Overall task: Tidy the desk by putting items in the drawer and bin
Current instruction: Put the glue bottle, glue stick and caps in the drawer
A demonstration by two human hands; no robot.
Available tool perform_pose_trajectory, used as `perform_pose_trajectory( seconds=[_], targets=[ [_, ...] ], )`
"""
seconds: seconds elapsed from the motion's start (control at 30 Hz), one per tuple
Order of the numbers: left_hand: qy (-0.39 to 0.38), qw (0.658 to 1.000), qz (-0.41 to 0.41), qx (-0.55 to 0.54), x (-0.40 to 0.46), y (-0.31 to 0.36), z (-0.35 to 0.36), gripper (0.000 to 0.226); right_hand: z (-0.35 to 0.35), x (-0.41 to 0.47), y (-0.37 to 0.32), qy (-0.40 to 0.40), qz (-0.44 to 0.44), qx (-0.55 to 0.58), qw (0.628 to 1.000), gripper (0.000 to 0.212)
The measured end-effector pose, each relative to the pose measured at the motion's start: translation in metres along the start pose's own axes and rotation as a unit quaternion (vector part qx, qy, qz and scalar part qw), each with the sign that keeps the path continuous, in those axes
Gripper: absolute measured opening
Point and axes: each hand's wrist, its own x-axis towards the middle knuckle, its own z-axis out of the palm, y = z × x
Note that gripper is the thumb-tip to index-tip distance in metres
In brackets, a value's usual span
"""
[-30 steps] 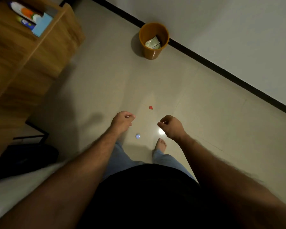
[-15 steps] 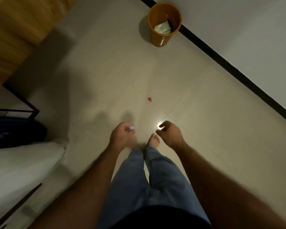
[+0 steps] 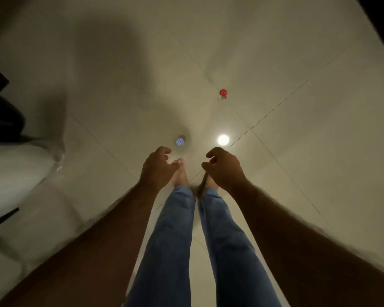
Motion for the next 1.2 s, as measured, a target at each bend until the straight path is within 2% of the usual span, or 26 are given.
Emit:
perform_pose_trajectory(
  seconds=[0.23,0.5,0.7,0.87,1.0,1.2],
  targets=[
    [-0.022,0.999,-0.024,0.038,0.096,-0.034,0.065,0.062,0.041,0.095,0.044,-0.011,-0.002,-0.036,0.999,0.028],
    [0.003,0.997,-0.061,0.053,0.194,-0.059,0.131,0.069,0.084,0.185,0.092,-0.014,-0.010,-0.042,0.999,0.029],
    [0.008,0.996,-0.050,0.073,0.248,-0.073,0.179,0.076,0.113,0.245,0.112,-0.008,-0.036,-0.052,0.998,0.031],
    [0.079,0.991,-0.049,0.097,0.275,-0.079,0.202,0.054,0.128,0.281,0.130,-0.004,-0.036,-0.052,0.998,0.030],
    [0.101,0.992,-0.014,0.074,0.286,-0.077,0.208,0.018,0.129,0.295,0.140,0.005,-0.031,-0.056,0.998,0.029],
    [0.136,0.987,0.087,0.023,0.295,-0.041,0.206,0.016,0.107,0.310,0.141,0.052,-0.054,-0.086,0.994,0.034]
  ],
)
